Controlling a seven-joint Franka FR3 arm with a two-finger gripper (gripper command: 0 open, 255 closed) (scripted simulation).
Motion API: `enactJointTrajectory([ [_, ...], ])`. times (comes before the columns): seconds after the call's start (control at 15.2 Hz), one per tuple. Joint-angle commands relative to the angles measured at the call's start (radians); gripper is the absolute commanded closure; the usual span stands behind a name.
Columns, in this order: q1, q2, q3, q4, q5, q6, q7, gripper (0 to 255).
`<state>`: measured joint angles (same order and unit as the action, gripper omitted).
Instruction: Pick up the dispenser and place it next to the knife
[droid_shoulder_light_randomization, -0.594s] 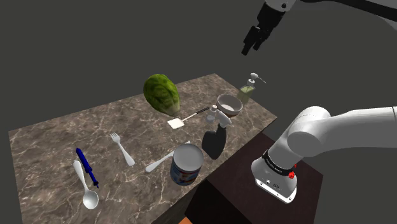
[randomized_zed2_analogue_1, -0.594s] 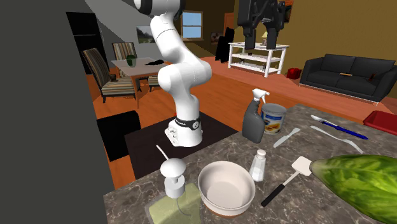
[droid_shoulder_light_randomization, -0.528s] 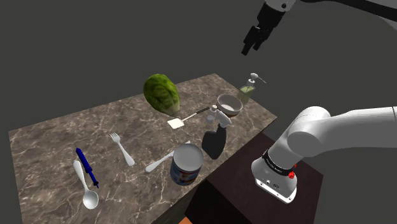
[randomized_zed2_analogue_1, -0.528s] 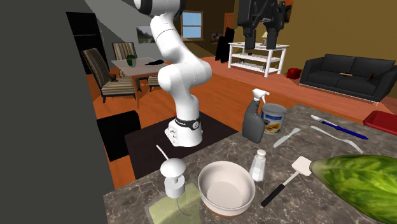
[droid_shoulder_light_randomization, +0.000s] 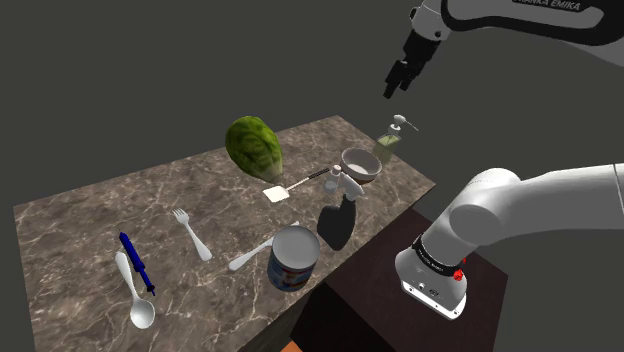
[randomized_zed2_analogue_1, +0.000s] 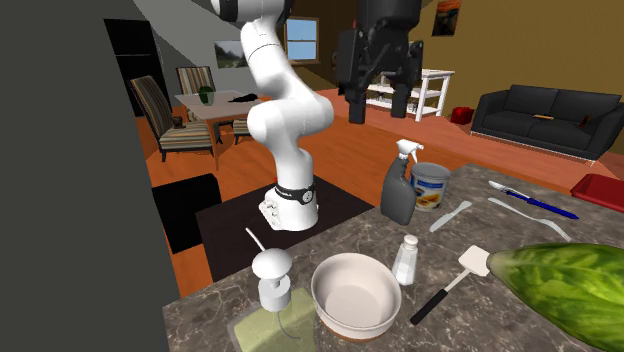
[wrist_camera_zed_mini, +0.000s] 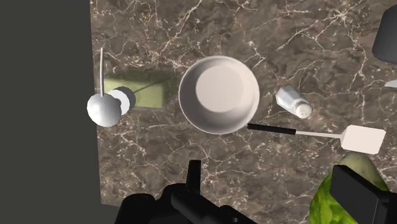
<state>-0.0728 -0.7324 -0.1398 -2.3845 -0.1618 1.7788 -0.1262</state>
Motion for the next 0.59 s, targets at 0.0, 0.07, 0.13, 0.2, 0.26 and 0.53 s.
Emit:
enactJointTrajectory([
  [0.0,-0.016,0.011,-0.033,-0.03,-0.024,0.036,-0.028,0],
  [0.07,-0.024,0.024,-0.051,-0.038,-0.036,0.054,-0.043,0],
  [0.13,-0.032,0.037,-0.069,-0.045,-0.048,0.073,-0.058,0],
  [0.2,-0.04,0.052,-0.087,-0.05,-0.06,0.091,-0.073,0],
  [0.26,-0.048,0.068,-0.106,-0.055,-0.071,0.11,-0.088,0],
  [0.53,-0.076,0.143,-0.18,-0.063,-0.112,0.188,-0.147,0],
])
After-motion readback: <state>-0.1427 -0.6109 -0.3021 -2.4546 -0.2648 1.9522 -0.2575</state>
